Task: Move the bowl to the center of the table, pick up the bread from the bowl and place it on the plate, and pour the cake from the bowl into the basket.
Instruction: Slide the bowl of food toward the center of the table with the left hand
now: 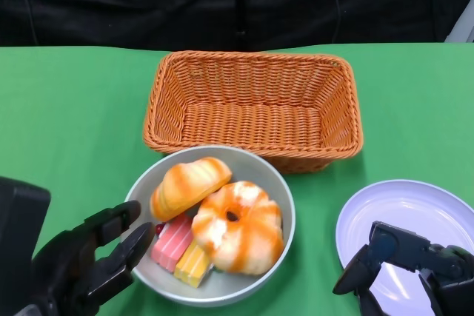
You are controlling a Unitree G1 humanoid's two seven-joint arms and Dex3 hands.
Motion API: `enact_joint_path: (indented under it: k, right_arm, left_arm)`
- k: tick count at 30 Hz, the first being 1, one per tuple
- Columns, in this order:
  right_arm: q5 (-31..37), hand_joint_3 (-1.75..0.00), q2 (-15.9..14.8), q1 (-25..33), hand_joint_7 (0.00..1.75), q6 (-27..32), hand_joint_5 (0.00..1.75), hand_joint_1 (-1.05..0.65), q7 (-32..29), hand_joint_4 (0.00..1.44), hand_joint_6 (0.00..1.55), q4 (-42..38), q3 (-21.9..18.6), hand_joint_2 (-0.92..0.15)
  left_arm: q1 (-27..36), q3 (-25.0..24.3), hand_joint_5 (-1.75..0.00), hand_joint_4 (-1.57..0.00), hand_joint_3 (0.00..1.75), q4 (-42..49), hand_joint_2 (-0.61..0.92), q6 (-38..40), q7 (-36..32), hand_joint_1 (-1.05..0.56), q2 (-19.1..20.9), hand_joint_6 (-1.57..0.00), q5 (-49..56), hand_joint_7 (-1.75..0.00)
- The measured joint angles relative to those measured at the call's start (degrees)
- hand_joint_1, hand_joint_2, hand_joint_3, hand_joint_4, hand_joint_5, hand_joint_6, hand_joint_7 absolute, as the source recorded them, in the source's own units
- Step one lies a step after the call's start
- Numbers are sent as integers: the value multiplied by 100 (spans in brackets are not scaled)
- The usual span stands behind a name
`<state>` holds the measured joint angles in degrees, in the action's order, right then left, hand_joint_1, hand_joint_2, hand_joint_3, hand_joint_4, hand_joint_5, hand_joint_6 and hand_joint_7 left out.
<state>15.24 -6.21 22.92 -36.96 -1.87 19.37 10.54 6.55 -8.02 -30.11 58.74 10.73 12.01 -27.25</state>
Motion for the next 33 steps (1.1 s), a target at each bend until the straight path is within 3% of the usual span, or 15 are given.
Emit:
enact_joint_path:
  k: [14,19,22,24,28,31,33]
  right_arm:
    - [11,-161,27,-2,133,0,164,-4,-42,73,70,8,-5,-15]
    - [87,-151,34,-30,134,0,163,-10,-143,59,56,43,-55,-22]
    - [288,-127,-50,-83,123,423,148,-19,-3,30,24,307,-136,-32]
    - [524,-108,-120,-188,118,786,143,-25,154,20,16,502,-162,-41]
    - [768,-57,-194,-399,108,1140,133,-35,367,7,4,716,-155,-64]
    - [843,-34,-281,-536,100,1321,131,-41,567,2,1,822,-127,-75]
    - [892,-28,-339,-645,96,1503,130,-44,744,0,0,900,-83,-77]
  left_arm:
    - [-282,362,0,0,49,79,92,115,-101,-67,-279,0,-1,0]
    - [-282,476,0,0,47,78,92,115,-128,-68,-343,0,0,0]
    - [-273,547,0,0,49,69,92,92,-128,-67,-349,-1,0,0]
    - [-265,586,0,0,50,45,92,82,-128,-67,-350,-1,5,0]
    - [-255,597,0,0,50,39,92,57,-127,-65,-359,-1,5,0]
    - [-241,669,0,0,47,39,92,-40,-125,-67,-345,-2,19,-1]
    - [-237,728,0,0,46,39,92,-79,-125,-68,-342,-3,26,-1]
